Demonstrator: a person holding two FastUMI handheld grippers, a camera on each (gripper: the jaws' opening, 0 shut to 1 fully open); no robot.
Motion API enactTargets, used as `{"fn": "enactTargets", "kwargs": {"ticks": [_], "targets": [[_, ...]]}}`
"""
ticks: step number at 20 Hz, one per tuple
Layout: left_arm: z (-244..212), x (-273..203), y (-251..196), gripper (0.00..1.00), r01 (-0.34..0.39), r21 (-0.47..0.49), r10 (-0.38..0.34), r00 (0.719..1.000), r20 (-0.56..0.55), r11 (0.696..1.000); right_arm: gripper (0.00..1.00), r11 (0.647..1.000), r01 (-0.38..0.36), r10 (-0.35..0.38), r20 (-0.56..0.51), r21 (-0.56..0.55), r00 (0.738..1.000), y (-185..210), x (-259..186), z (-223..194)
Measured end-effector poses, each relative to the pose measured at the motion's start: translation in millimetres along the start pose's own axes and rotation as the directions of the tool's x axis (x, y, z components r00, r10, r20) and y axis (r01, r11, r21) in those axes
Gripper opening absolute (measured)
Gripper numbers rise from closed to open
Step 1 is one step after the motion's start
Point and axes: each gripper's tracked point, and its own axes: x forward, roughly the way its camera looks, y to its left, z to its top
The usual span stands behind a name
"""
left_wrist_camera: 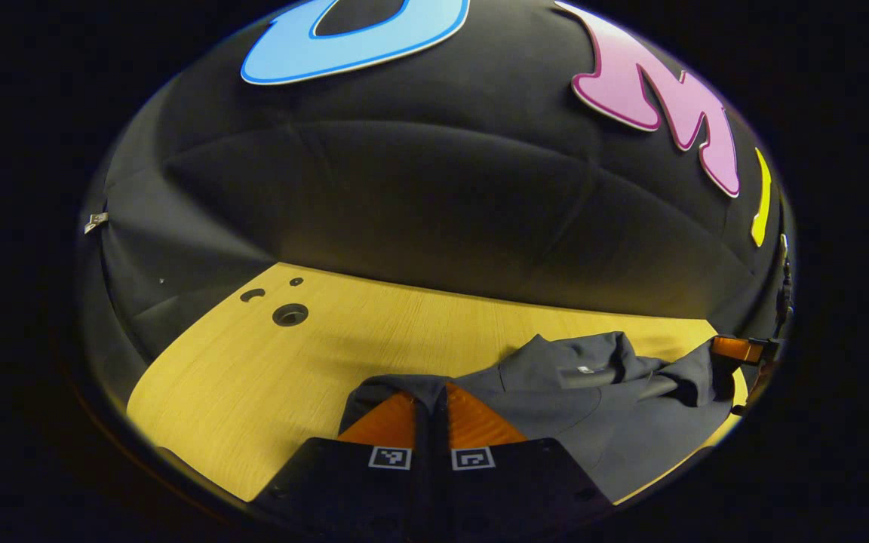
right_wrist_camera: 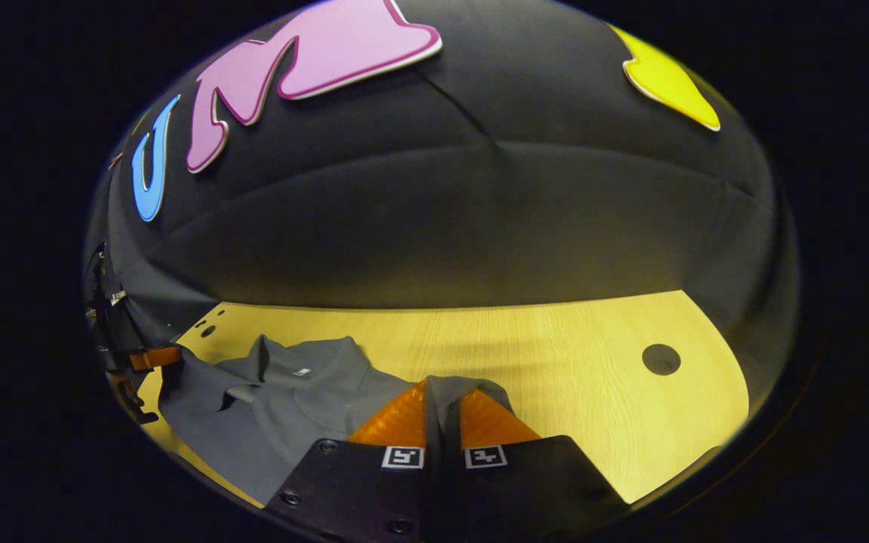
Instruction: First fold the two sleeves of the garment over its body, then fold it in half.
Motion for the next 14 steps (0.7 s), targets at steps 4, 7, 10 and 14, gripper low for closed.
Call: {"fn": "enactTargets", "kwargs": {"ticks": [4,7,10,14], "targets": [[-20.3,17.2,0.7,0.05,-0.018,0.037,0.02,0.999,-0.044,0.999,0.05,1.0,0.023,-0.022,-0.033,0.01,0.999,-7.6,15.6,-19.6],[-27.0,21.3,1.2,0.05,-0.027,0.036,0.029,0.998,-0.059,0.999,0.08,0.999,0.037,-0.036,-0.051,0.015,0.998,-11.1,20.8,-25.8],[-30.3,18.1,4.3,0.16,-0.046,0.024,0.048,0.996,-0.072,0.999,0.17,0.999,0.044,-0.042,-0.063,0.031,0.997,-11.8,15.4,-26.2],[-33.5,7.7,7.3,0.43,-0.063,0.018,0.064,0.993,-0.097,0.998,0.44,0.998,0.065,-0.064,-0.083,0.006,0.995,-13.4,2.0,-25.4]]}}
